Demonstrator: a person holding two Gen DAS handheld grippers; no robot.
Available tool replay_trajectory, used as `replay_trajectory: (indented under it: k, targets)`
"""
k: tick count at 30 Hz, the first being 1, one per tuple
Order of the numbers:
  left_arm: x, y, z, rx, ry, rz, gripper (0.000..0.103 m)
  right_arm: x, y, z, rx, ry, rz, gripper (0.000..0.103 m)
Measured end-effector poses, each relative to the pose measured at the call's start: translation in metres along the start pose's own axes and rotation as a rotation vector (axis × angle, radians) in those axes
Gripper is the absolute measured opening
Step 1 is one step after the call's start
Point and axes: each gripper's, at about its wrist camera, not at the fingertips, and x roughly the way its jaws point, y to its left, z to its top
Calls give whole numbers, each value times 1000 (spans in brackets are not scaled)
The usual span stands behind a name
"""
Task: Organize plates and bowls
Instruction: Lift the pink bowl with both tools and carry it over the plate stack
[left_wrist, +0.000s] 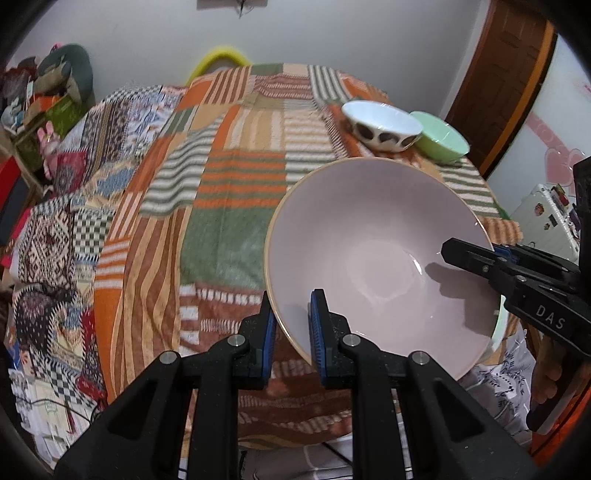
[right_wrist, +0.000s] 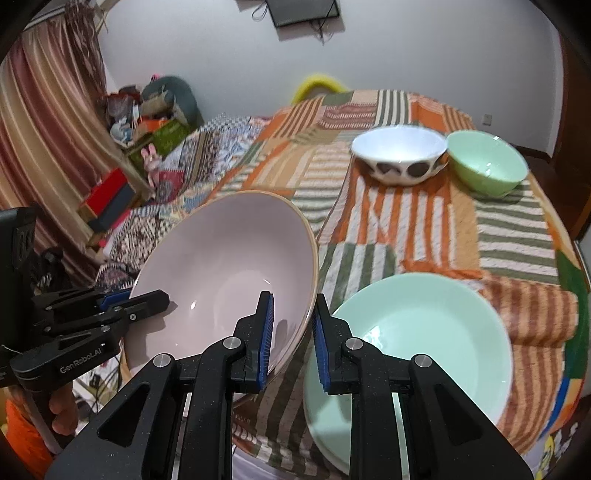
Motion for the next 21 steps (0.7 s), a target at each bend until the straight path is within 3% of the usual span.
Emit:
replay_trajectory:
  k: [8,21]
  targets:
    - [26,20,-16,-49,82,13,18,33,10,-9,-37,88,5,18]
    - [44,32,-28,-90,119,22,18,60,15,-14,-88,150,1,19]
